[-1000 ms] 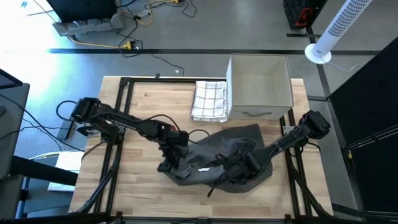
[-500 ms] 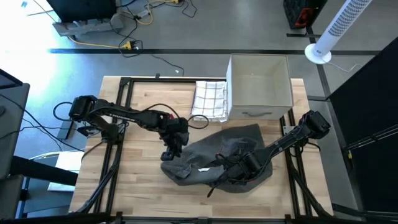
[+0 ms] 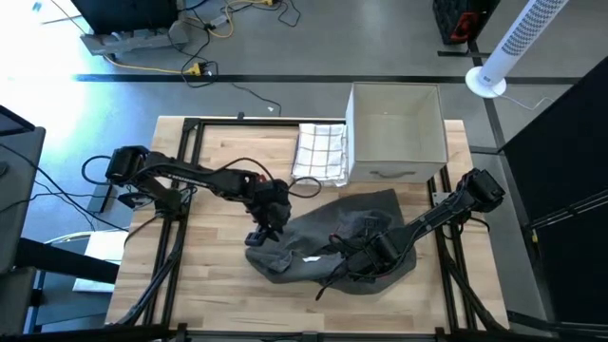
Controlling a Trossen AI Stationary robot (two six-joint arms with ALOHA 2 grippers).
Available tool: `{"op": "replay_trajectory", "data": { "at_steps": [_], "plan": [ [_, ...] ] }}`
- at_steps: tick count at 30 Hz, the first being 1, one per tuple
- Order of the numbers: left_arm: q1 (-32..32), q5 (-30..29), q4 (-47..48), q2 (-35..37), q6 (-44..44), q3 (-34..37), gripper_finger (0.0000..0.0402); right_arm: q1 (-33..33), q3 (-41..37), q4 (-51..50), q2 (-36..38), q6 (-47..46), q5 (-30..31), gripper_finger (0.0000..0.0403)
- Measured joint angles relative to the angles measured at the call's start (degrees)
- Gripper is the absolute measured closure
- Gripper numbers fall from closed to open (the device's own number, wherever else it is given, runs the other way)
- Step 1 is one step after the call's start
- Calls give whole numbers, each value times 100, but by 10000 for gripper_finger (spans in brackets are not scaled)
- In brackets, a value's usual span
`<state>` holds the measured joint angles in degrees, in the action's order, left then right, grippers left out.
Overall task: Fold towel
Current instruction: Fold the gray towel
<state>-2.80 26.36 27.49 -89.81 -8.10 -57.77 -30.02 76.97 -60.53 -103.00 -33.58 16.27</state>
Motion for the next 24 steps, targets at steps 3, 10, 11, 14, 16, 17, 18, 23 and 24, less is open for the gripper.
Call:
{"op": "replay_trajectory", "data": {
  "at_steps": [3,10,11,14,16,17,18,23,24],
  "plan": [
    [1,602,-71,-153,-3,3,279,0,0,2,0,-2,-22,402],
    [1,950,-272,-226,315,5,279,0,0,9,0,-197,-22,402],
    [-5,1057,-317,-226,378,7,279,0,0,11,0,-199,-23,402],
    [-85,1214,-473,-261,366,5,279,0,0,11,0,-199,-22,402],
    [-148,1230,-464,-381,274,5,279,0,0,16,0,-199,-21,402],
    [-173,1269,-470,-455,261,5,279,0,0,22,0,-199,-20,402],
    [-196,1394,-483,-530,267,7,279,0,0,23,0,-200,-22,402],
    [-222,1620,-443,-770,250,7,279,0,0,22,0,-221,-20,402],
    [-220,1538,-420,-800,212,7,279,0,0,22,0,-221,-20,402]
  ]
}}
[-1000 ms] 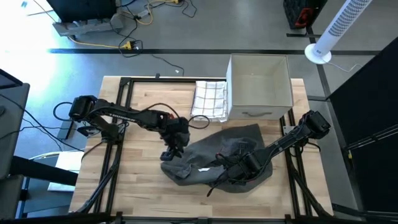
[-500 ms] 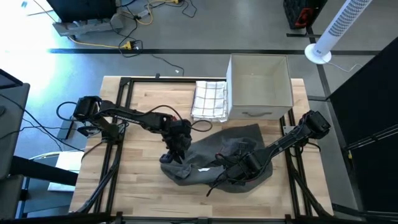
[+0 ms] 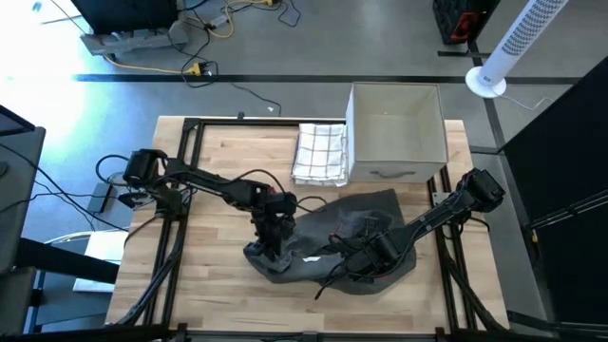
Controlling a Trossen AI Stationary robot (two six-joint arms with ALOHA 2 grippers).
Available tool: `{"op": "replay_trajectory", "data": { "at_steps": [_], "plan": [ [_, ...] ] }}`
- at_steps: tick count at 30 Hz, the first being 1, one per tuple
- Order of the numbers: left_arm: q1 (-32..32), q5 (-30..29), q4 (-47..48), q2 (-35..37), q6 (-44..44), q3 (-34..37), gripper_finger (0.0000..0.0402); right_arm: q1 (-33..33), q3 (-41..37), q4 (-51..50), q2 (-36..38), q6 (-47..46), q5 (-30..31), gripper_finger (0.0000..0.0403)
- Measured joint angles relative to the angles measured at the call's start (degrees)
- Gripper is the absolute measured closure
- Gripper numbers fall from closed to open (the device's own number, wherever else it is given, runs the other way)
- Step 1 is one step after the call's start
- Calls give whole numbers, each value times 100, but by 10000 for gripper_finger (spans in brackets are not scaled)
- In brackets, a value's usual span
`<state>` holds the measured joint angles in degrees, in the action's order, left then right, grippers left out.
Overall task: Fold towel
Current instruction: Fold the gray towel
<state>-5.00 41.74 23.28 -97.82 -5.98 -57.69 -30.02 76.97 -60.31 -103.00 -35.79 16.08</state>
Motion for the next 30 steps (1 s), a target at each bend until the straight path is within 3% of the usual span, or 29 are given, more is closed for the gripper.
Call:
{"op": "replay_trajectory", "data": {
  "at_steps": [17,20,24,30],
  "plan": [
    [-223,0,-59,-33,-15,0,283,0,0,-3,-2,23,23,402],
    [-223,-24,-83,-33,-28,0,310,0,0,-2,-2,24,47,402],
    [-223,-35,-72,-33,-122,0,384,-2,0,-2,-2,50,46,402],
    [-173,-137,22,-33,-50,0,396,-1,0,-2,-2,129,48,402]
  ]
}}
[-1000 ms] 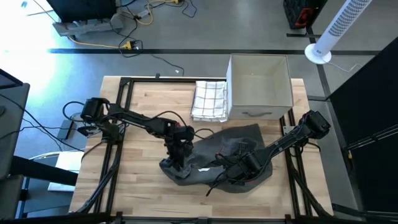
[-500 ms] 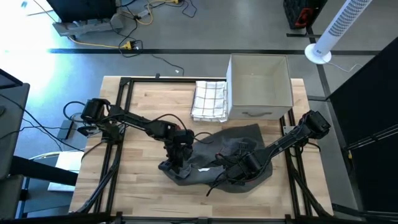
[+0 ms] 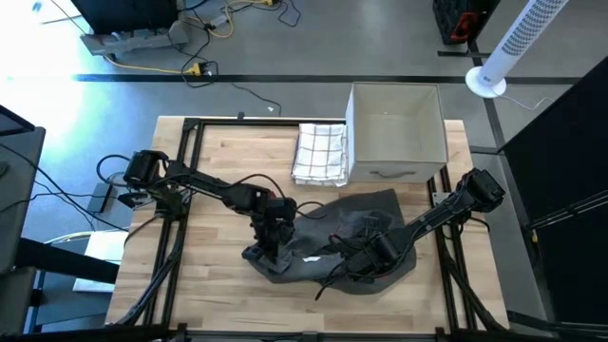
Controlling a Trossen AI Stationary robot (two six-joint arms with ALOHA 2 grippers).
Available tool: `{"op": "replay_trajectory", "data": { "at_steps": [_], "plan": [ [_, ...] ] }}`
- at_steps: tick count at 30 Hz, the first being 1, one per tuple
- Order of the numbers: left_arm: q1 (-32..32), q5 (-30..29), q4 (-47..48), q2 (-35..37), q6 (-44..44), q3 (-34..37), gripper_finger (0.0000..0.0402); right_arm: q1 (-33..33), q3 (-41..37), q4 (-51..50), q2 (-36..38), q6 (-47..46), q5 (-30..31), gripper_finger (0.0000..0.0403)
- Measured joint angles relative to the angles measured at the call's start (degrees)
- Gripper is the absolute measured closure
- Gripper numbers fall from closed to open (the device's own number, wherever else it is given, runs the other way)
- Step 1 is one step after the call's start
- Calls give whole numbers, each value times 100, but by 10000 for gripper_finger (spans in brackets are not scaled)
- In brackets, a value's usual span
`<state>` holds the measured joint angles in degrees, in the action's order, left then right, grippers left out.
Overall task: Fold towel
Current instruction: Fold the gray towel
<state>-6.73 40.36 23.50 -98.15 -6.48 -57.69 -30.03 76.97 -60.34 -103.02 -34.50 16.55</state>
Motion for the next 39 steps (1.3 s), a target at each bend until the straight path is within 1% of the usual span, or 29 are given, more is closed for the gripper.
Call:
{"op": "replay_trajectory", "data": {
  "at_steps": [3,6,9,12,17,24,28,30,32,34,37,39],
  "plan": [
    [90,-237,172,70,132,0,397,1,0,-2,0,-140,0,402],
    [191,-602,495,311,213,0,397,3,-2,-51,21,-397,-7,402],
    [315,-1071,924,732,325,0,397,-31,-2,-175,163,-549,-6,402],
    [449,-1446,1131,1298,491,0,397,-91,-2,-296,437,-701,51,402],
    [633,-1919,981,2423,1025,0,397,-233,-2,-391,1025,-834,205,402],
    [971,-2592,779,4083,1364,0,397,-383,-2,-421,1990,-940,214,402],
    [1160,-3024,421,4933,1543,0,397,-388,-2,-490,2519,-1169,219,402],
    [1206,-3304,154,5312,1584,0,397,-388,-2,-473,2754,-1225,355,402],
    [1231,-3545,-127,5614,1622,-2,397,-363,-2,-336,2925,-1308,544,402],
    [1247,-3655,-293,5854,1688,-2,397,-298,-2,-148,3054,-1316,564,402],
    [1245,-3661,-220,6083,1793,-2,397,-103,0,-148,3040,-1477,112,403],
    [1235,-3633,196,6162,1879,-8,397,21,0,-188,2937,-1494,-48,403]
  ]
}}
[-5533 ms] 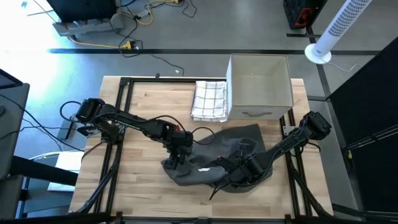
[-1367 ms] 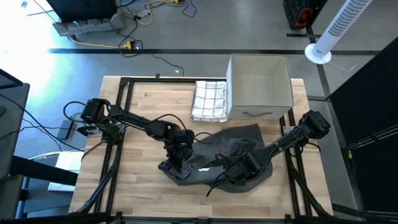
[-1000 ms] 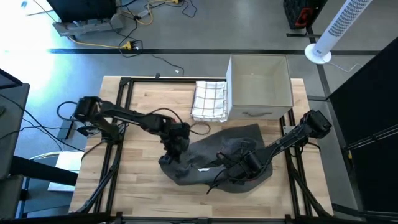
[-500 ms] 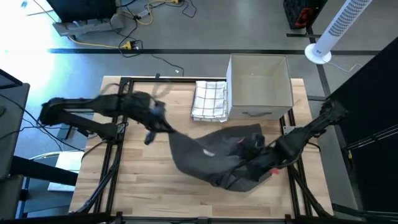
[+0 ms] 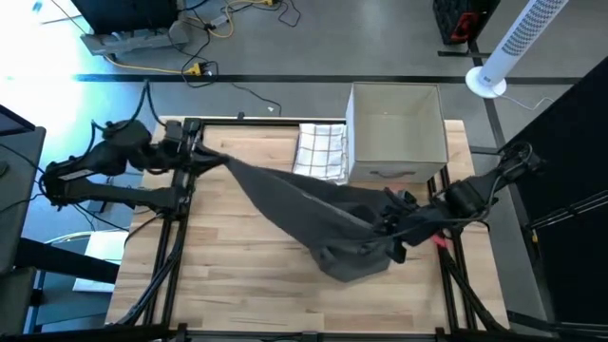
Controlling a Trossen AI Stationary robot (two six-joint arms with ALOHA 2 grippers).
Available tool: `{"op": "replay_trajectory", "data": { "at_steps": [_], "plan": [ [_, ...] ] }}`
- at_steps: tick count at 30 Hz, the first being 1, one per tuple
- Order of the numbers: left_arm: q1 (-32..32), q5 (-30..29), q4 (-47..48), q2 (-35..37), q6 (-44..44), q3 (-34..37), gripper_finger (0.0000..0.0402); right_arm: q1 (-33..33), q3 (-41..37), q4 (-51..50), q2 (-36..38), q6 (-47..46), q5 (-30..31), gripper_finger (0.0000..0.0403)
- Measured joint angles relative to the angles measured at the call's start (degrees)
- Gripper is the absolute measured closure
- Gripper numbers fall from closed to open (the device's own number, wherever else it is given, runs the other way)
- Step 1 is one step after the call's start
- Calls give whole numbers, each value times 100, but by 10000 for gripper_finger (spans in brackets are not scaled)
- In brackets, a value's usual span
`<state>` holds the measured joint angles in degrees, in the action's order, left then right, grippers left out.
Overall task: Fold towel
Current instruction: Fold the gray towel
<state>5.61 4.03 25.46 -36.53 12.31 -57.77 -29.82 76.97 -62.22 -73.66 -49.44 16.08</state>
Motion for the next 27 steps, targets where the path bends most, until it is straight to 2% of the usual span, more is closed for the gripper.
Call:
{"op": "replay_trajectory", "data": {
  "at_steps": [5,7,10,14,16,19,21,23,27],
  "plan": [
    [-20,423,1866,-234,567,179,397,239,0,-110,-400,429,112,403],
    [-98,489,2178,-430,810,458,397,361,0,-212,-667,670,139,403],
    [-293,747,1768,-700,1061,1027,397,448,0,-90,-1088,1250,-67,403],
    [-525,1089,580,-1266,1176,1825,397,582,-81,233,-1523,1780,-404,403],
    [-640,1119,2,-1568,1366,2134,397,661,-555,1023,-1541,1794,-663,403],
    [-744,1123,-564,-1999,1401,2382,397,785,-1593,2752,-1350,1539,-1348,403],
    [-801,1115,-812,-2232,1364,2475,397,802,-2173,3380,-1186,1002,-1432,403],
    [-827,1103,-1017,-2417,1357,2539,397,808,-2571,3693,-1062,542,-1277,403],
    [-827,1091,-1195,-2710,1215,2596,397,804,-2901,3578,-780,144,-1056,403]
  ]
}}
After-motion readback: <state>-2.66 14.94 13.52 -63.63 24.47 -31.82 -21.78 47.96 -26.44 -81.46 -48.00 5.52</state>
